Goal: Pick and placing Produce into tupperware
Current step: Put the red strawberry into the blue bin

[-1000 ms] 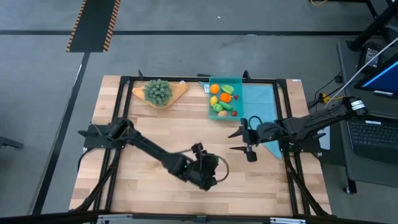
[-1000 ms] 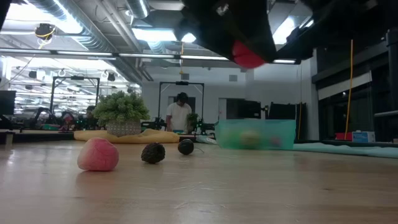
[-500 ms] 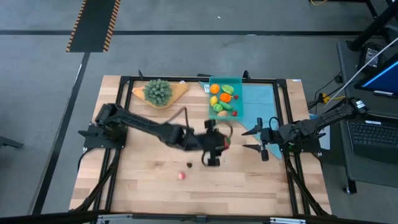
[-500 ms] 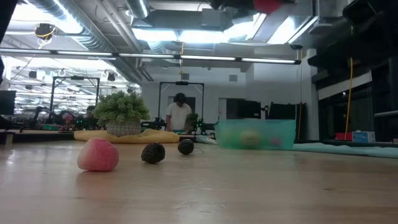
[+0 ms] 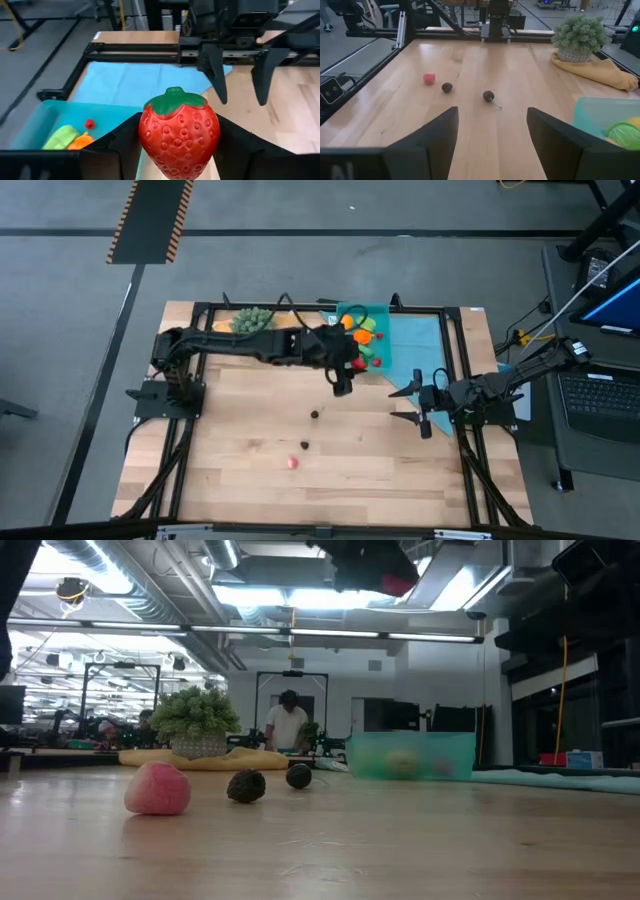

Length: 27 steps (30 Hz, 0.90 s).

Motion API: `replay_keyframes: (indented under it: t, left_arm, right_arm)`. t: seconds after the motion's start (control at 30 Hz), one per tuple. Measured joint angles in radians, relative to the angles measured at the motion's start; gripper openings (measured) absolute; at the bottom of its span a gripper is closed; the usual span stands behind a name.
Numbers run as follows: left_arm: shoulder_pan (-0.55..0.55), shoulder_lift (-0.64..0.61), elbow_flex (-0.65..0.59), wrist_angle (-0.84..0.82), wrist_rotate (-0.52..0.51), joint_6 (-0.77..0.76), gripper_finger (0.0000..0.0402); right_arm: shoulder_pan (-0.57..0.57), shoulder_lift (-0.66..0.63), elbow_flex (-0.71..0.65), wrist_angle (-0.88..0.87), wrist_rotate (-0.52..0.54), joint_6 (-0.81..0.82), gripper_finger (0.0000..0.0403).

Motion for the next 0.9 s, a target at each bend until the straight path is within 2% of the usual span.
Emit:
replay_keyframes:
  t: [0.2,0.37,0.5,0.7,0.9]
  left_arm:
    - [0.052,0.0,-0.115,0.172,0.109,0.018,0.019]
    - [0.081,0.0,-0.285,0.386,0.111,-0.001,0.019]
    - [0.095,-0.021,-0.41,0.576,0.185,-0.021,0.019]
    - [0.102,-0.142,-0.571,0.658,0.185,-0.026,0.019]
    - [0.099,-0.296,-0.79,0.804,0.165,-0.026,0.019]
  right_arm:
    - [-0.003,0.0,0.0,0.003,0.001,-0.048,0.0238]
    - [-0.004,0.0,0.0,0.004,0.001,-0.05,0.0238]
    - [-0.004,0.0,0.0,0.005,0.001,-0.05,0.0238]
    - [-0.017,0.012,0.001,0.035,0.001,-0.044,0.0238]
    - [-0.106,0.08,0.002,0.124,0.002,0.009,0.0238]
